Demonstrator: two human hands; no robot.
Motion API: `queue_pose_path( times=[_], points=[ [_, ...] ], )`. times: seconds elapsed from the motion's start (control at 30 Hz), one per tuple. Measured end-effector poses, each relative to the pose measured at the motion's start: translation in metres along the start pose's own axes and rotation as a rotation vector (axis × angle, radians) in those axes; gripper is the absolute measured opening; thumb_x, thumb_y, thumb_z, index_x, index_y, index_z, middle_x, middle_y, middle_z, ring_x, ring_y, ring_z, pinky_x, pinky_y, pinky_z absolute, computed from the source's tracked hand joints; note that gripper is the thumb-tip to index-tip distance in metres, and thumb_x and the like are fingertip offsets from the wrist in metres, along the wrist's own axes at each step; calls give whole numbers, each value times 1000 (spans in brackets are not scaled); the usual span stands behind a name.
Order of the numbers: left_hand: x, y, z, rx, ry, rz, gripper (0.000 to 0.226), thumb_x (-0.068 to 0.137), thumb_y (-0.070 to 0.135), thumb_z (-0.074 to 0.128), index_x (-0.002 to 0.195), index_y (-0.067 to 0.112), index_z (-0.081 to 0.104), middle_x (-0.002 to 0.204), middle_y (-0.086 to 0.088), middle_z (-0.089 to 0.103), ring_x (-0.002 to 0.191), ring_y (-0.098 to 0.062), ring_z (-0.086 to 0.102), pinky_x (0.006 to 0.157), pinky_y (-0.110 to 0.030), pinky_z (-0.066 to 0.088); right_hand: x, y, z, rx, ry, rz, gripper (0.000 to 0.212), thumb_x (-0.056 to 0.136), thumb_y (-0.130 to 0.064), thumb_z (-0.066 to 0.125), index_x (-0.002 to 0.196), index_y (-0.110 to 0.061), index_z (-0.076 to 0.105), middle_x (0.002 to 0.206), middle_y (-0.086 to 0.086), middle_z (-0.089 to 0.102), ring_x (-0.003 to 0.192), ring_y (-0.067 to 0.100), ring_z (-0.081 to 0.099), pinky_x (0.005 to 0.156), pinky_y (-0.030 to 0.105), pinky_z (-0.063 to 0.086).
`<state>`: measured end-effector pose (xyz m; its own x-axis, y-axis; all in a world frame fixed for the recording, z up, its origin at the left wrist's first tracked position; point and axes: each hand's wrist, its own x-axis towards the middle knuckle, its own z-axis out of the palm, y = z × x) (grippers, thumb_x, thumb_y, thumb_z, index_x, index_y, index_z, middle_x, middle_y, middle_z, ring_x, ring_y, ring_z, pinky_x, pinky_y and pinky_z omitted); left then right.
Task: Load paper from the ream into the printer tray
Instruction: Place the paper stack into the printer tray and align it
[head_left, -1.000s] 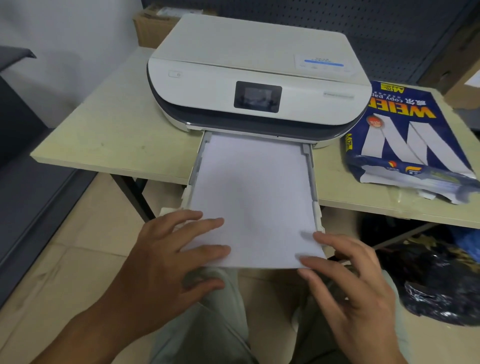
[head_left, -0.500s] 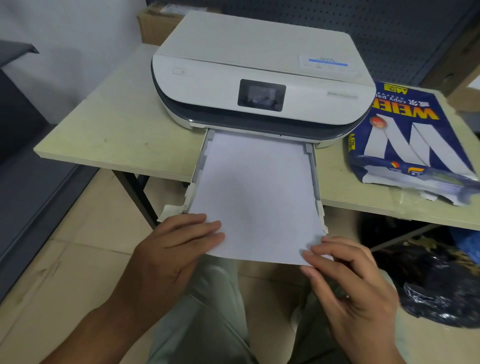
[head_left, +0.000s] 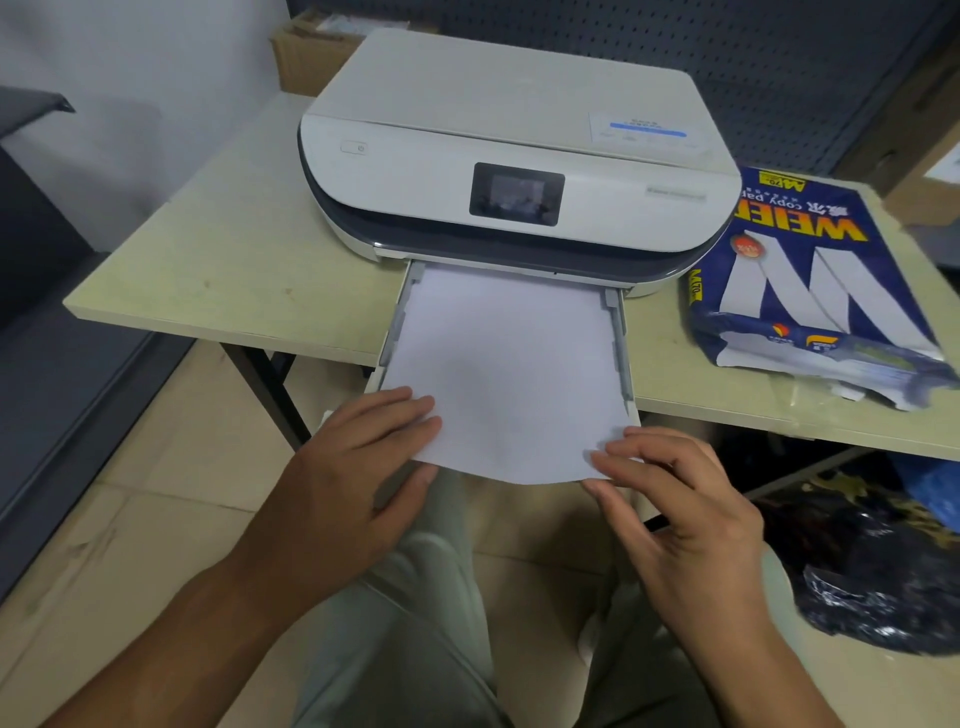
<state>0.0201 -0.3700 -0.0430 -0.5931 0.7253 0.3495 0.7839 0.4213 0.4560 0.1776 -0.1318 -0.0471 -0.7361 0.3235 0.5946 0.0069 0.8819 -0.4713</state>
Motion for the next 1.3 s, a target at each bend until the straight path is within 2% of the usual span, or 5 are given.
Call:
queue_pose_path(
  times=[0.37,0.6,0.8,1.1,1.3],
  points=[
    [25,-7,1,36,-54,-39,45,92,33,52,123,6,71,136,-6,65,135,-19,50,114,-9,24,18,9,6,-69,-85,-14,26,79,-20,84,102,-10,80,101,5,73,96,21,70,83,32,59],
    [36,-14,4,49,-100,-35,43,87,28,62,125,10,70,139,-4,62,139,-20,46,111,-32,35,32,16,8,-176,-166,-37,26,82,-26,82,104,-13,79,105,1,73,102,21,64,86,30,52],
    [43,-18,6,52,-110,-58,39,89,24,65,127,14,70,141,-1,62,139,-18,47,110,-35,40,38,21,10,-244,-219,47,34,83,-37,79,111,-20,77,112,-1,71,111,20,58,89,28,46],
    [49,-19,8,52,-71,-102,40,88,27,65,128,19,68,144,-2,58,143,-21,40,112,-36,28,46,20,9,-226,-291,252,58,81,-48,76,133,-27,63,134,-3,56,127,20,47,95,29,43],
    [46,-16,4,51,-92,-258,61,92,39,66,148,26,46,162,2,31,151,-19,19,117,-44,28,47,19,6,-142,-342,334,77,80,-56,74,146,-28,47,145,-7,45,133,16,42,103,29,39]
  ],
)
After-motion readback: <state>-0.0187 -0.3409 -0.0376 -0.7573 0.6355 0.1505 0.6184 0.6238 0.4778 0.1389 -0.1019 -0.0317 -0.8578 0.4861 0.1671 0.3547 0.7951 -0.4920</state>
